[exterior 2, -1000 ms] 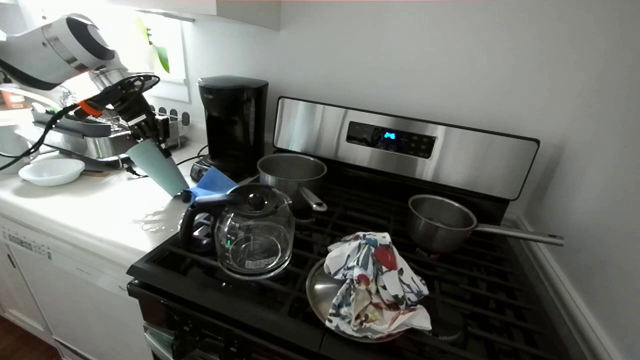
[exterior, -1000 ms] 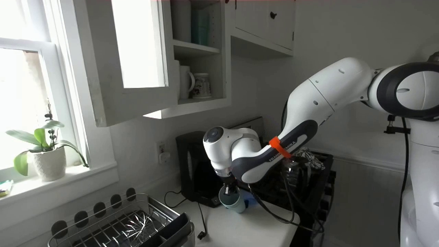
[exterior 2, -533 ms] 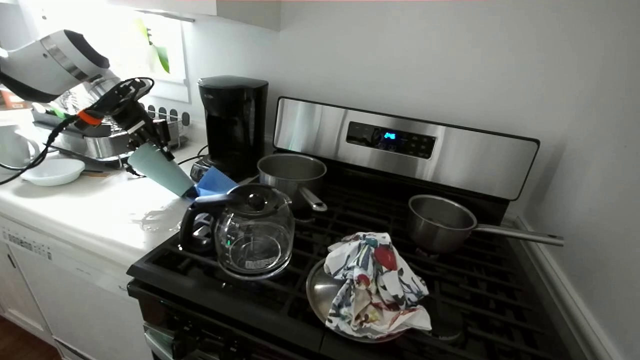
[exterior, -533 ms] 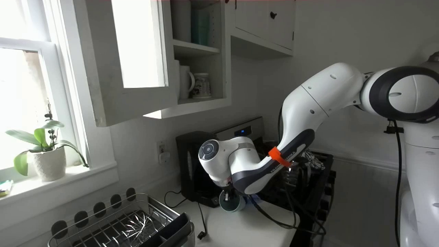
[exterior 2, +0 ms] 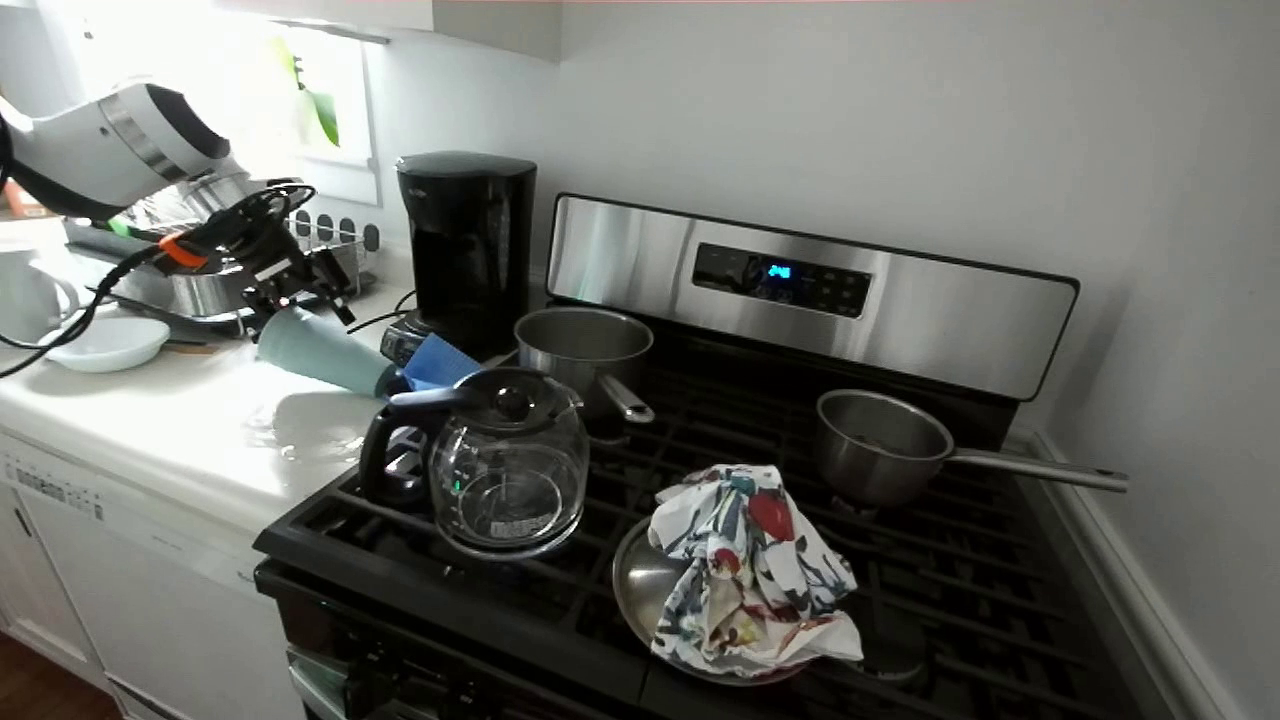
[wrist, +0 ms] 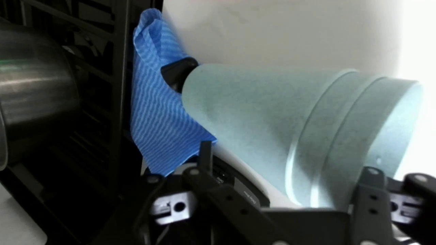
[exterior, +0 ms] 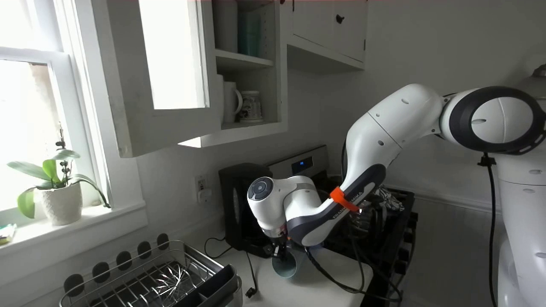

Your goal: Stack up the three grey cups and then turn them over

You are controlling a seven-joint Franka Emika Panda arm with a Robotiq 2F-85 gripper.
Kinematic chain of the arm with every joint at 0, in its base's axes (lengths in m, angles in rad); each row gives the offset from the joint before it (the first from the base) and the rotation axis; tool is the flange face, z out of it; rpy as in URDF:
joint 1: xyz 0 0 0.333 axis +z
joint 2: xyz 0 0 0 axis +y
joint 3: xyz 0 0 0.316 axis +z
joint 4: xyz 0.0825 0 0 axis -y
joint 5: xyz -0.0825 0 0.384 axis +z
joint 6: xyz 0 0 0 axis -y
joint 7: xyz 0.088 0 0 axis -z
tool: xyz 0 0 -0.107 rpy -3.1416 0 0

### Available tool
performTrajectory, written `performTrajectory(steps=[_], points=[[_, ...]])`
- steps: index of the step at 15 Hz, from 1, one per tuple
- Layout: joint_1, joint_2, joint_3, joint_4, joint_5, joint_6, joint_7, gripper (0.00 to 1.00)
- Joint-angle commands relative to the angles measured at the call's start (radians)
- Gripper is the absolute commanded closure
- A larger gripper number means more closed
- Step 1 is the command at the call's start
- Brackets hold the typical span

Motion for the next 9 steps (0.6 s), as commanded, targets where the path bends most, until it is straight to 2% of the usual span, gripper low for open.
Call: performTrajectory(steps=[1, 6, 9], points=[[-0.015, 0.005, 0.0, 0.008, 0.092, 0.046, -0.013, 0.0], [-0.019, 0.003, -0.011, 0.009, 0.215, 0.084, 0.005, 0.0], [-0.028, -0.016, -0.022, 0.007, 0.33, 0.139, 0.028, 0.0]])
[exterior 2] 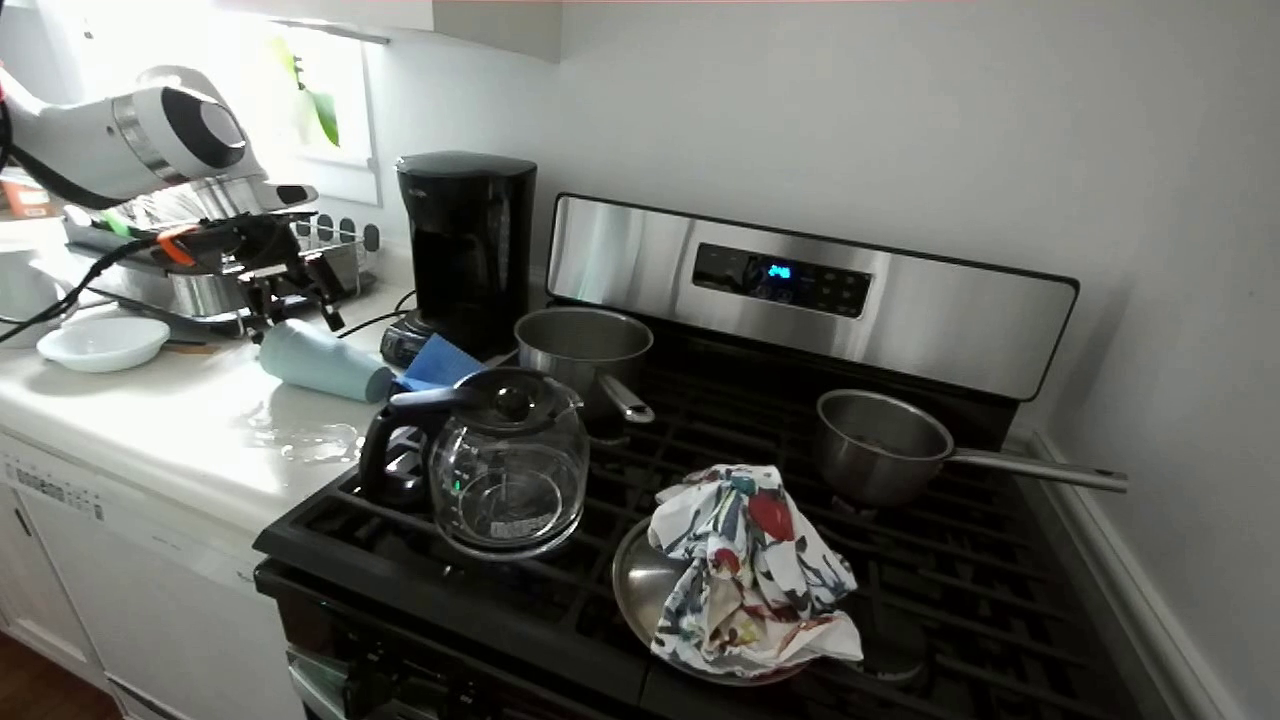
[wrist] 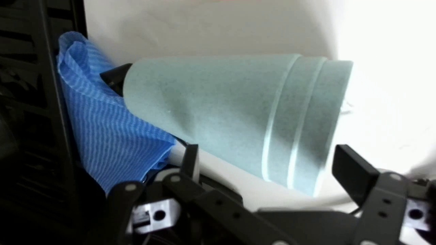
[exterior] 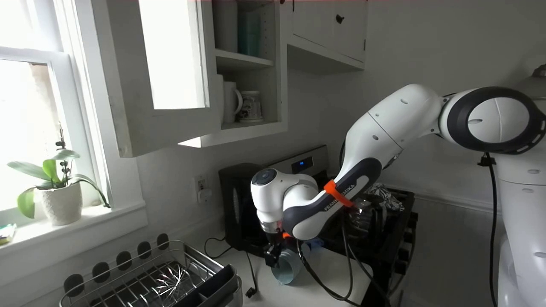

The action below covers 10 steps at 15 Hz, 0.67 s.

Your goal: Stack up the three grey cups and then turn them over

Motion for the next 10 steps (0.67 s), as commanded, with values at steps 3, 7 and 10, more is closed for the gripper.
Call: performTrajectory(steps=[3, 7, 10], points=[[-0.019, -0.032, -0.024, 0.009, 0.207, 0.084, 0.051, 0.0], [-0.034, -0.052, -0.044, 0.005, 0.305, 0.114, 0.073, 0.0], [-0.054, -0.083, -0.061, -0.012, 0.389, 0.099, 0.125, 0.0]])
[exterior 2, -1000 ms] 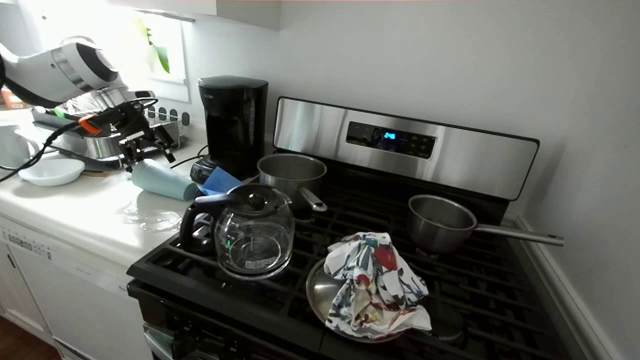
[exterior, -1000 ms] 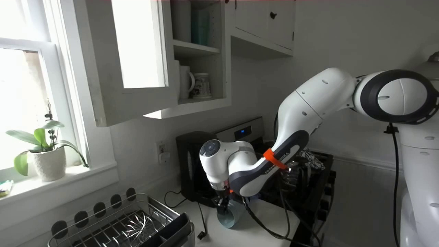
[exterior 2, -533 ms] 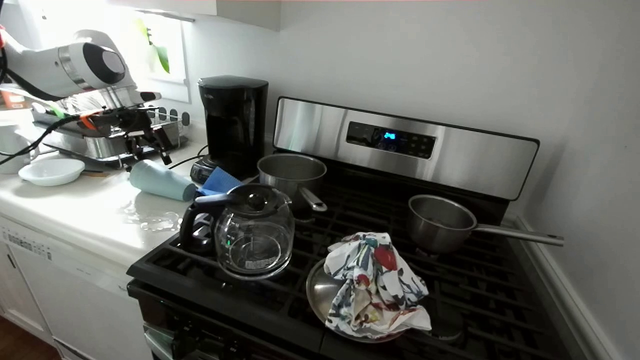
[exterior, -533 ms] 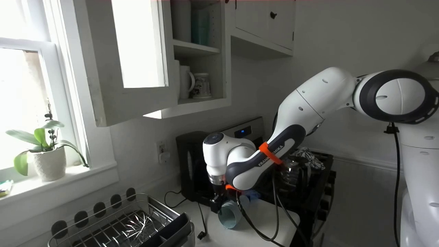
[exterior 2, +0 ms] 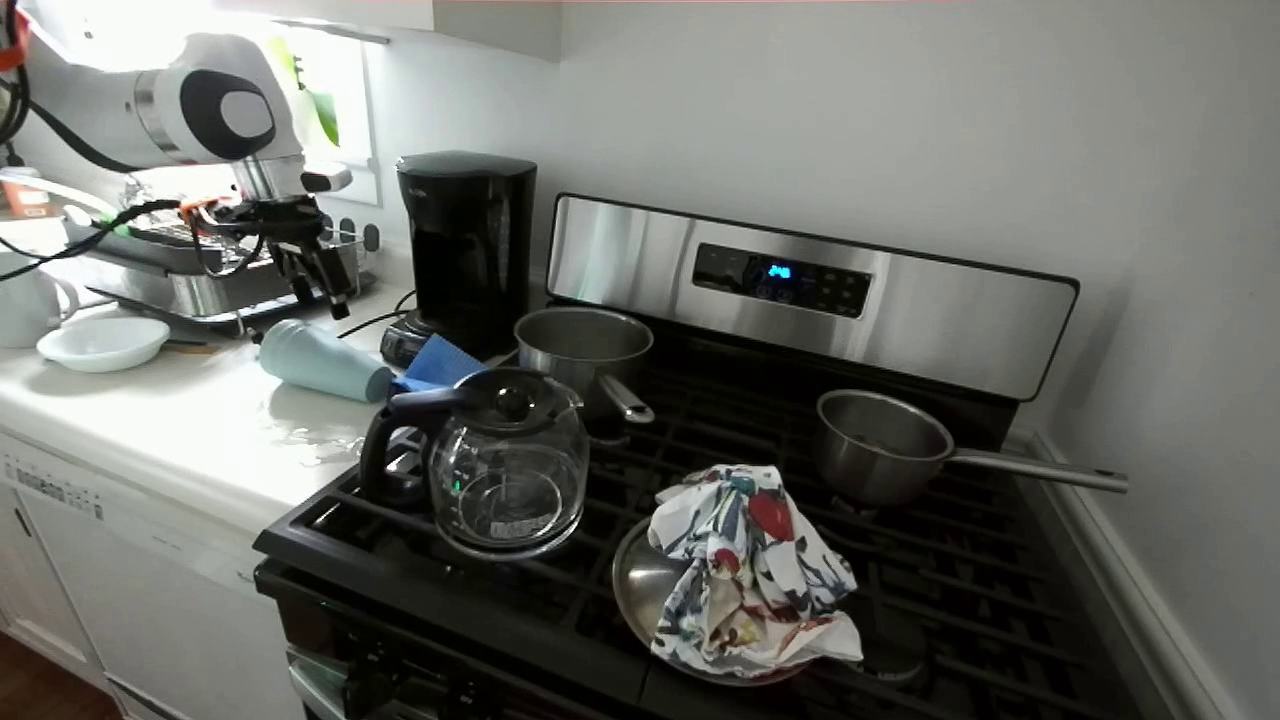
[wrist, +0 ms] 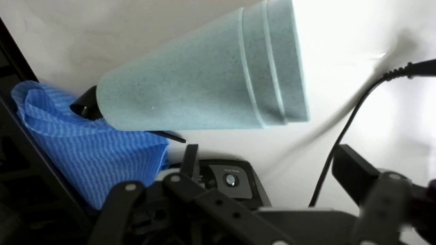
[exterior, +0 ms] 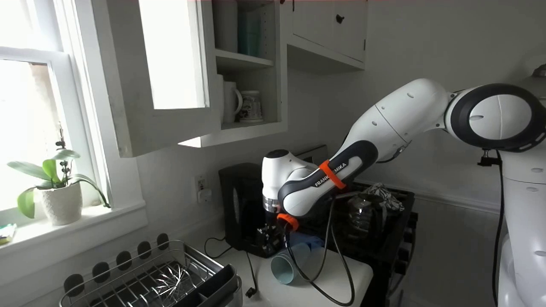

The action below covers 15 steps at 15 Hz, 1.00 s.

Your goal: Stack up the three grey cups and then turn them over

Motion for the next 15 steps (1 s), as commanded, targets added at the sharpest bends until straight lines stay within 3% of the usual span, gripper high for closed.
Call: performTrajectory(steps=[1, 8, 15], points=[[-0.024, -0.054, -0.02, -0.034, 0.109, -0.009, 0.066, 0.0], [-0.083, -0.071, -0.053, -0.088, 0.279, -0.002, 0.193, 0.0], [-0.12, -0.062, -0.07, -0.171, 0.474, 0.086, 0.312, 0.0]])
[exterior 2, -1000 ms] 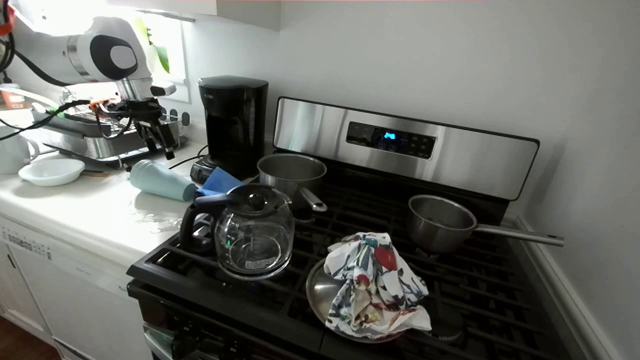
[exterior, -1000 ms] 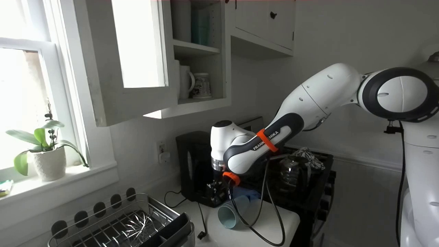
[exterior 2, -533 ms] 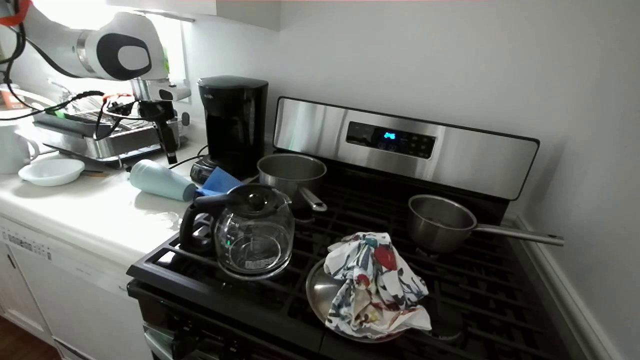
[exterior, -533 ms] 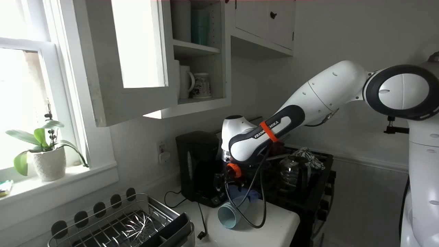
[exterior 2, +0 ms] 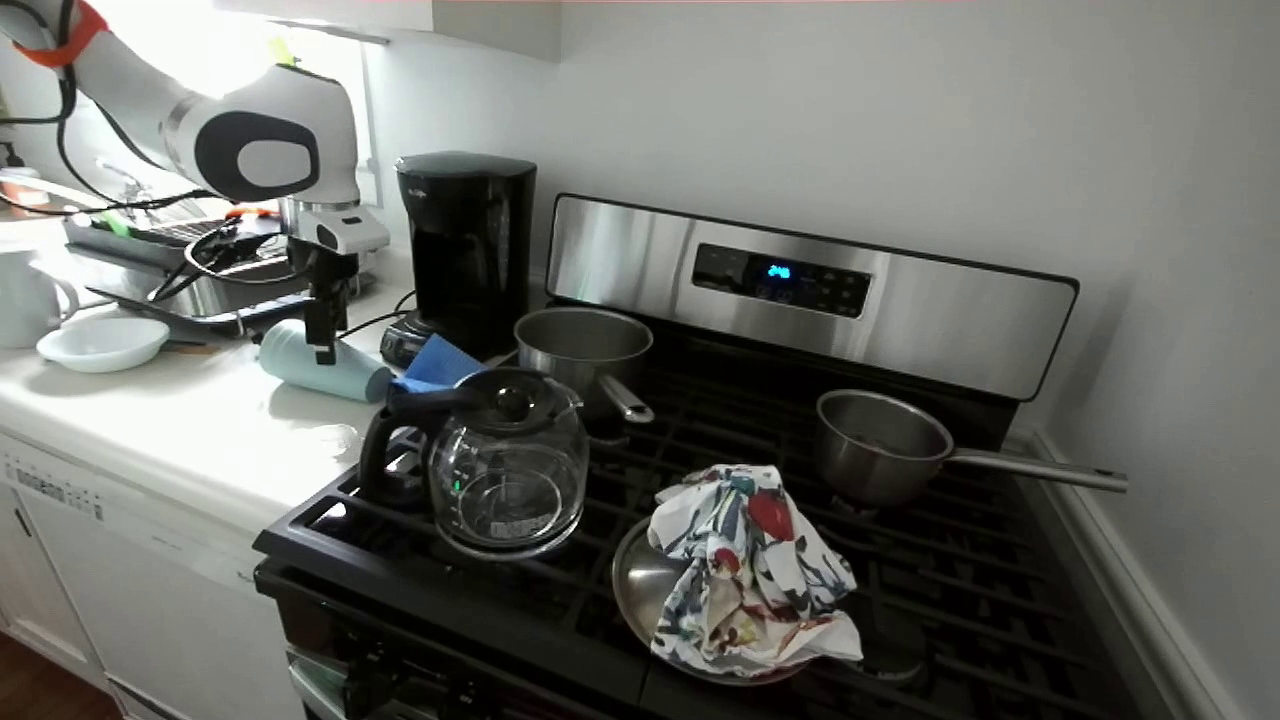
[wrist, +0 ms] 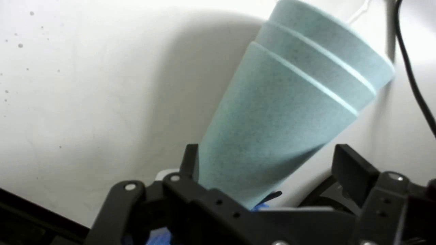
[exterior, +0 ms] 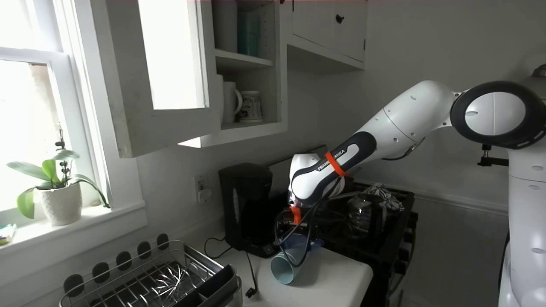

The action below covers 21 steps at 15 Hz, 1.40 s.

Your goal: Stack up the three grey cups and then turn them over

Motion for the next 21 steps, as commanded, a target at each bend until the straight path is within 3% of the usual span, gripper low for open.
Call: performTrajectory(steps=[1, 7, 11, 13, 14, 15, 17, 18, 21], points=[[-0.018, -0.016, -0.012, -0.059, 0.087, 0.077, 0.073, 0.0], [-0.039, 0.007, -0.03, -0.086, 0.12, 0.188, 0.085, 0.0], [-0.045, 0.038, -0.024, -0.067, 0.143, 0.187, 0.035, 0.01], [-0.046, 0.05, -0.024, -0.061, 0.15, 0.168, 0.015, 0.17], [-0.046, 0.055, -0.027, -0.059, 0.145, 0.165, 0.015, 0.19], [-0.046, 0.059, -0.028, -0.058, 0.145, 0.163, 0.011, 0.35], [-0.045, 0.059, -0.032, -0.059, 0.135, 0.16, 0.015, 0.5], [-0.045, 0.055, -0.033, -0.06, 0.131, 0.157, 0.015, 0.55], [-0.04, 0.041, -0.038, -0.066, 0.105, 0.153, 0.027, 0.55]])
